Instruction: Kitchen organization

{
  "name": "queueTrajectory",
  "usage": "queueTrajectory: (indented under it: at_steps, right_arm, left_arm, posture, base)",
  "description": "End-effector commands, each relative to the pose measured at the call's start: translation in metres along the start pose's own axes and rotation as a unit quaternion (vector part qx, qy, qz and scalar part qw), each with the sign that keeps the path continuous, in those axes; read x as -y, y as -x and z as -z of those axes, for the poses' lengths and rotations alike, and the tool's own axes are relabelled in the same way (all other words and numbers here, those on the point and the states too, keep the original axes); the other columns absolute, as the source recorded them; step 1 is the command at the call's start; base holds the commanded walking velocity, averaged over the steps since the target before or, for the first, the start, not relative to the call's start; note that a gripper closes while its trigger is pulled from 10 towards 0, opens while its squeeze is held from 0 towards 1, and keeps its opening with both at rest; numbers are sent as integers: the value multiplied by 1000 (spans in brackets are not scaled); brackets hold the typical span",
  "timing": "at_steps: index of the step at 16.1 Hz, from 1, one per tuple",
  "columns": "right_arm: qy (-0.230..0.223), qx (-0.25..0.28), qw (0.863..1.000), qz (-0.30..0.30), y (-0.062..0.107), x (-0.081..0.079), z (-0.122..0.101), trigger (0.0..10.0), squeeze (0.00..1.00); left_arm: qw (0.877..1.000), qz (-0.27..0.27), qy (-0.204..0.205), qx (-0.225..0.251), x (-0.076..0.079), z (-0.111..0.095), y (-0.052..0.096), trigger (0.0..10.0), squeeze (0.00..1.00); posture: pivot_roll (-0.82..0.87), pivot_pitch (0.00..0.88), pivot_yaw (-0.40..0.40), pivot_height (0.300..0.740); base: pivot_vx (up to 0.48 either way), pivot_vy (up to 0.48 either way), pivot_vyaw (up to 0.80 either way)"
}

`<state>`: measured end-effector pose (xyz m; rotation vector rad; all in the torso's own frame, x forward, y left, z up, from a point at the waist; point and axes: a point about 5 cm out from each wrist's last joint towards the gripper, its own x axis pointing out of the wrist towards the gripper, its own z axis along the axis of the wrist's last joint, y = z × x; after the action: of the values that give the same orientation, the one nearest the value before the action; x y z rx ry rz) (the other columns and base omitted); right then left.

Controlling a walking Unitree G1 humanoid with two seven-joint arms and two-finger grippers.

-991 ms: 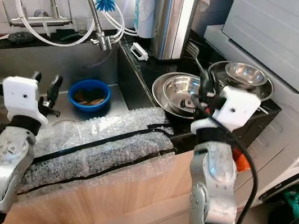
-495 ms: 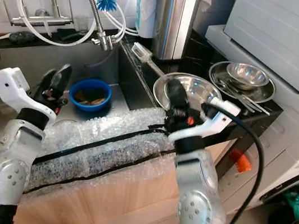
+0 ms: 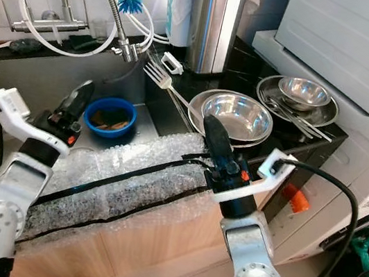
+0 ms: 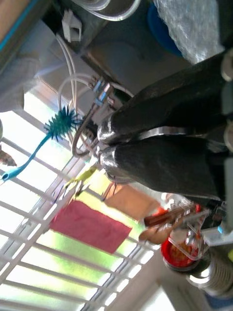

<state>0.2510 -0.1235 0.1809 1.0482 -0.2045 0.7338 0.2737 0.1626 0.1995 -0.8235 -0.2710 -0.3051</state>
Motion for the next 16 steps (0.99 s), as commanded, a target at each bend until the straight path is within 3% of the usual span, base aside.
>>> queueTrajectory:
  at_steps: [1, 5, 8, 10, 12, 16]
  right_arm:
    - [-16, -2, 1000, -5, 3, -1, 0, 10000, 0]
    - [-52, -62, 996, 24, 13, 8, 14, 10000, 0]
    - [-43, -93, 994, 43, 14, 12, 20, 10000, 0]
    - [-46, -121, 991, 33, 15, 10, 25, 10000, 0]
    - [-34, -133, 990, 35, 17, 10, 29, 10000, 0]
    - [-53, -132, 990, 2, 21, 2, 27, 10000, 0]
  left_arm:
    - [1000, 20, 10, 2, 5, -5, 2, 10000, 0]
    - [999, 27, 15, -10, 5, -1, 4, 10000, 0]
    - [999, 26, 19, -16, 3, 0, 5, 10000, 0]
    - [997, 54, -2, -55, 9, 8, 7, 10000, 0]
    - [995, 63, -14, -77, 10, 13, 10, 10000, 0]
    - [991, 87, -2, -97, 16, 14, 14, 10000, 0]
  posture:
    - [-43, 0, 7, 740]
    - [-42, 0, 2, 740]
    - [-46, 9, 2, 740]
    - [-45, 11, 2, 740]
    - [-45, 15, 2, 740]
    - [-43, 18, 1, 740]
  base:
    - [0, 0, 0]
    - [0, 0, 0]
    - [0, 0, 0]
    - [0, 0, 0]
    - [0, 0, 0]
    - [0, 0, 0]
